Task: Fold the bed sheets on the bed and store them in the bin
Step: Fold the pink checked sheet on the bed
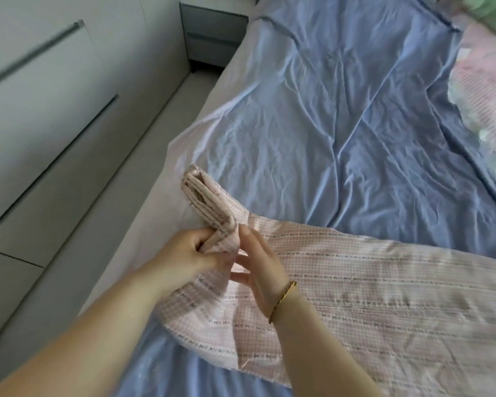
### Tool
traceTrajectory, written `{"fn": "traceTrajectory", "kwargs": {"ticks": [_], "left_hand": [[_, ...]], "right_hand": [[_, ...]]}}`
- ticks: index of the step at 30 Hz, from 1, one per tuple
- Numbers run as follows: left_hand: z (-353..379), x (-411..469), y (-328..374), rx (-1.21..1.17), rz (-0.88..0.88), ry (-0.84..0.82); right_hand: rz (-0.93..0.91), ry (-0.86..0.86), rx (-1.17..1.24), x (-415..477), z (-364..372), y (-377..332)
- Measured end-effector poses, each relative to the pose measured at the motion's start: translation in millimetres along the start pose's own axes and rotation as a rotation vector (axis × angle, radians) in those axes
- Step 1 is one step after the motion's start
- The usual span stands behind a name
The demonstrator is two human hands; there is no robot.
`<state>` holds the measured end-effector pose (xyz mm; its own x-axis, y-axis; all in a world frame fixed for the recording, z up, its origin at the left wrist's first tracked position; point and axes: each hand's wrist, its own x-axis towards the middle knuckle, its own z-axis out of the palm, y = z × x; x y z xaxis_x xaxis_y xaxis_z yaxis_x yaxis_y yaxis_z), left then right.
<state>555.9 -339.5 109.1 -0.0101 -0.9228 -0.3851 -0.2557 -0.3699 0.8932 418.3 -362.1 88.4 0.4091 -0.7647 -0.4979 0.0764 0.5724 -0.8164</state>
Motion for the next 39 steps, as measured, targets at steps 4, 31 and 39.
{"fn": "traceTrajectory", "kwargs": {"ticks": [4,31,39], "left_hand": [[58,-1,42,0.127,0.039,-0.181],[471,58,3,1.147,-0.154,-0.009],[458,56,0,1.019,-0.139,0.031]], "right_hand": [[-0.118,0.178,-0.119,-18,-34,-18],[0.208,0.523,-0.39,-161,-537,27],[0.305,0.383,-0.034,-187,-540,24]]}}
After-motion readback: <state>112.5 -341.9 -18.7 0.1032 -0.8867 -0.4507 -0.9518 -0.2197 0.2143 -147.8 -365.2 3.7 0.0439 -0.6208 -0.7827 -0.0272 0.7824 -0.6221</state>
